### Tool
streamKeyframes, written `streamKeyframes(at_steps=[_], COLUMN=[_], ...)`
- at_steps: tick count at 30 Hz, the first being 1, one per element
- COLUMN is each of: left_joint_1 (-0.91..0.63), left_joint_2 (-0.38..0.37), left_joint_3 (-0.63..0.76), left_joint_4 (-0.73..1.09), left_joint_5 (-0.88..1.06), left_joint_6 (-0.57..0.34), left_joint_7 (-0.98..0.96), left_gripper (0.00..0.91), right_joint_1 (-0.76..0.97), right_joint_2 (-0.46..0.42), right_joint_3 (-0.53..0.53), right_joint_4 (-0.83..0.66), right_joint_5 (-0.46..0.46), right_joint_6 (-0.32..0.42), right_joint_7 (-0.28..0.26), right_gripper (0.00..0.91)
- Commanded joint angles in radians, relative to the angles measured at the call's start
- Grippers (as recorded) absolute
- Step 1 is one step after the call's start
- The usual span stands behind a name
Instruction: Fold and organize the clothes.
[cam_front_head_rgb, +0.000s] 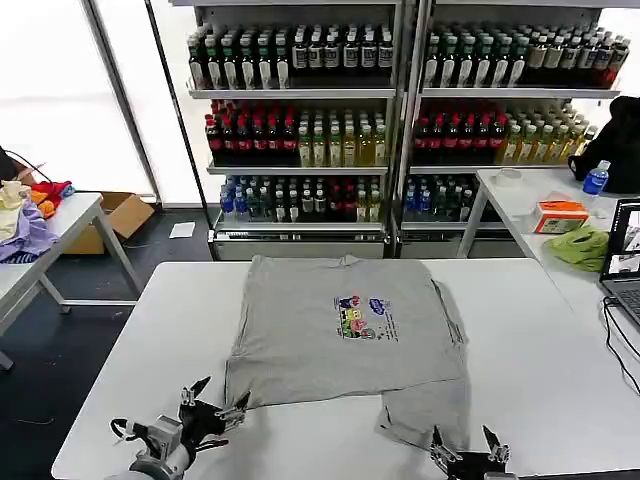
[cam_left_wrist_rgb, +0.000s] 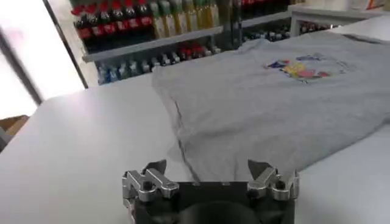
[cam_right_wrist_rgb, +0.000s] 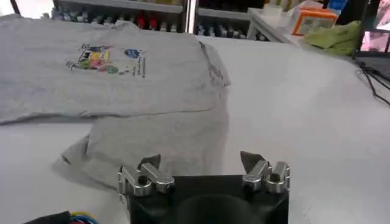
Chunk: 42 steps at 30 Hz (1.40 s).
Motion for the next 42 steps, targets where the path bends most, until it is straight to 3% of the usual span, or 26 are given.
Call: streamKeyframes(at_steps=[1, 2, 3, 4, 5, 6, 7, 8, 9, 10, 21, 31, 35, 42], left_joint_1=[0.025, 0.025, 0.026, 0.027, 0.027, 0.029, 0.031, 0.033, 0.035, 0.037, 0.053, 0.030, 0.005, -0.071], left_joint_2=[0.007, 0.007, 0.007, 0.007, 0.007, 0.007, 0.008, 0.007, 0.007, 0.008, 0.004, -0.029, -0.053, -0.099], left_joint_3=[0.002, 0.002, 0.004, 0.006, 0.009, 0.012, 0.015, 0.016, 0.017, 0.017, 0.023, 0.033, 0.031, 0.024], left_joint_4=[-0.002, 0.000, 0.002, 0.003, 0.004, 0.005, 0.005, 0.006, 0.006, 0.004, -0.016, 0.022, 0.023, 0.010], left_joint_5=[-0.029, -0.028, -0.028, -0.028, -0.026, -0.024, -0.022, -0.019, -0.017, -0.017, -0.014, -0.052, -0.056, -0.052], left_joint_6=[0.017, 0.016, 0.017, 0.017, 0.018, 0.020, 0.021, 0.020, 0.020, 0.021, 0.042, 0.041, 0.016, -0.089], left_joint_7=[-0.002, -0.003, -0.002, -0.004, -0.005, -0.004, -0.004, -0.004, -0.005, -0.004, 0.006, 0.011, 0.005, 0.003], left_gripper=[0.856, 0.806, 0.645, 0.494, 0.101, 0.020, 0.010, 0.010, 0.010, 0.010, 0.010, 0.010, 0.010, 0.000], right_joint_1=[0.001, 0.004, 0.005, 0.005, 0.006, 0.008, 0.008, 0.012, 0.014, 0.017, 0.016, 0.014, 0.017, 0.100], right_joint_2=[0.001, 0.004, 0.005, 0.007, 0.008, 0.010, 0.011, 0.014, 0.016, 0.016, 0.013, 0.015, 0.029, 0.044], right_joint_3=[-0.001, -0.004, -0.006, -0.008, -0.010, -0.011, -0.011, -0.013, -0.015, -0.018, -0.038, -0.025, -0.011, 0.039], right_joint_4=[-0.013, -0.020, -0.024, -0.029, -0.036, -0.043, -0.047, -0.059, -0.066, -0.074, -0.100, -0.052, 0.000, 0.042], right_joint_5=[0.003, 0.004, 0.006, 0.009, 0.013, 0.017, 0.025, 0.047, 0.060, 0.079, 0.068, -0.014, -0.038, -0.094], right_joint_6=[-0.001, -0.001, 0.001, 0.004, 0.008, 0.010, 0.012, 0.017, 0.019, 0.019, 0.060, 0.103, 0.131, 0.184], right_joint_7=[0.000, -0.004, -0.007, -0.011, -0.015, -0.017, -0.018, -0.014, -0.011, -0.010, -0.026, -0.044, -0.042, -0.087], right_gripper=[0.907, 0.907, 0.846, 0.715, 0.544, 0.484, 0.292, 0.212, 0.020, 0.000, 0.000, 0.000, 0.000, 0.000])
